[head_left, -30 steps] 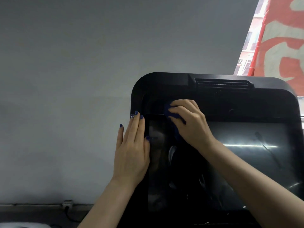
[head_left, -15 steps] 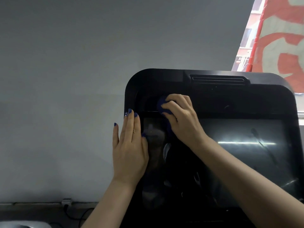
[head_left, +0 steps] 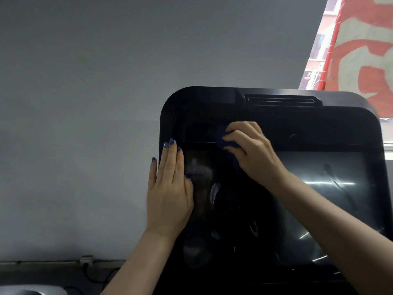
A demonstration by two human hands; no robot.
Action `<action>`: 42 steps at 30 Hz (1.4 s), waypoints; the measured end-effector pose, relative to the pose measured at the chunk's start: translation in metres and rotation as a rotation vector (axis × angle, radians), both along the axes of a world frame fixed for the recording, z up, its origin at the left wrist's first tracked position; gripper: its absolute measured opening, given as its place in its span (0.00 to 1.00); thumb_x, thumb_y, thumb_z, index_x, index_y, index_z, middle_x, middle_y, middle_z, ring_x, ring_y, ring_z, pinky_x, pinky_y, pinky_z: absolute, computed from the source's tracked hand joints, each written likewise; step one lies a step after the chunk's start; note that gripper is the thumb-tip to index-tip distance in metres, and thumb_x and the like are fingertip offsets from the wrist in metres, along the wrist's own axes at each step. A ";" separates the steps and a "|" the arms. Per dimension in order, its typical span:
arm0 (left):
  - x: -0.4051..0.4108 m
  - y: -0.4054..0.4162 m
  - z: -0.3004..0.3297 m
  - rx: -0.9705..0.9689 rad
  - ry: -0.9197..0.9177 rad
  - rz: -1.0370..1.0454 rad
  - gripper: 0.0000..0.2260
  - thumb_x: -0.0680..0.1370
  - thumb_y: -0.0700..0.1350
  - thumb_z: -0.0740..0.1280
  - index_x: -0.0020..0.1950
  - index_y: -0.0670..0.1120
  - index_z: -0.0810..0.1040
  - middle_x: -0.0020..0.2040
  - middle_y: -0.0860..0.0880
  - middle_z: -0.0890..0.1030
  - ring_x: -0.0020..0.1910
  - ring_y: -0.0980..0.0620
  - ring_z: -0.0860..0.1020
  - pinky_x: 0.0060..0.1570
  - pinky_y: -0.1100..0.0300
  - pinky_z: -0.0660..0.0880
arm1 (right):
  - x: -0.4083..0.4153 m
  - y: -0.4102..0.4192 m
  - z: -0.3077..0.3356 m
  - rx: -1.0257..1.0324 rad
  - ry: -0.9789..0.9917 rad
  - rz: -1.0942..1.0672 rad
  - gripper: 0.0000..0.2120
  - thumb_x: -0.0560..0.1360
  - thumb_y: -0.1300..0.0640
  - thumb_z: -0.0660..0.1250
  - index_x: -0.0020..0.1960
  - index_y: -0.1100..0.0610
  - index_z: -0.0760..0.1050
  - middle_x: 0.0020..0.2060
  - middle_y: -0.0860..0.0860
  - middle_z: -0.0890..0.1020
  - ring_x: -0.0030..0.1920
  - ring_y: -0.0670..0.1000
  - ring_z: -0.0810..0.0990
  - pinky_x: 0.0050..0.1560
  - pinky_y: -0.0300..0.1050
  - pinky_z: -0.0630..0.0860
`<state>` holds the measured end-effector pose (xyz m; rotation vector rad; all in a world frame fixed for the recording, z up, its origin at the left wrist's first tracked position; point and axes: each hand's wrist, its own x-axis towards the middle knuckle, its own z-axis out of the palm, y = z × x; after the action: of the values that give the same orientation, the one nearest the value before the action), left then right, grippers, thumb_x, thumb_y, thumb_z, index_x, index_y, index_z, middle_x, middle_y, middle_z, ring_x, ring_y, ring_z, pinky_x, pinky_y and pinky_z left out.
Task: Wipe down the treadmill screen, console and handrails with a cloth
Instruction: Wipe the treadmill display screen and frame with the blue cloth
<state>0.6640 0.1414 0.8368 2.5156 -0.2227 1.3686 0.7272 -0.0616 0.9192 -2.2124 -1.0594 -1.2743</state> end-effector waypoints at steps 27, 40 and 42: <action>0.001 -0.001 0.000 -0.004 -0.028 -0.010 0.23 0.82 0.42 0.54 0.75 0.35 0.65 0.78 0.39 0.60 0.79 0.44 0.57 0.77 0.46 0.56 | 0.001 -0.003 0.003 0.136 0.032 -0.076 0.07 0.72 0.67 0.71 0.50 0.65 0.79 0.51 0.56 0.80 0.53 0.55 0.74 0.58 0.33 0.67; 0.000 -0.001 0.001 0.009 -0.003 0.007 0.23 0.81 0.42 0.54 0.75 0.36 0.65 0.79 0.39 0.60 0.79 0.44 0.57 0.77 0.47 0.55 | -0.001 -0.016 -0.007 0.116 0.014 -0.105 0.09 0.73 0.62 0.72 0.52 0.64 0.80 0.52 0.56 0.79 0.53 0.56 0.74 0.56 0.44 0.73; 0.000 -0.001 0.001 0.010 -0.002 0.006 0.23 0.81 0.42 0.54 0.75 0.36 0.65 0.79 0.39 0.60 0.79 0.44 0.57 0.77 0.46 0.55 | -0.001 -0.020 -0.008 0.091 0.020 -0.102 0.10 0.73 0.61 0.73 0.53 0.64 0.80 0.53 0.56 0.79 0.54 0.56 0.74 0.57 0.44 0.72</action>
<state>0.6644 0.1403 0.8377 2.5253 -0.2227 1.3758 0.7263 -0.0814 0.9114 -2.2308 -0.8736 -1.3124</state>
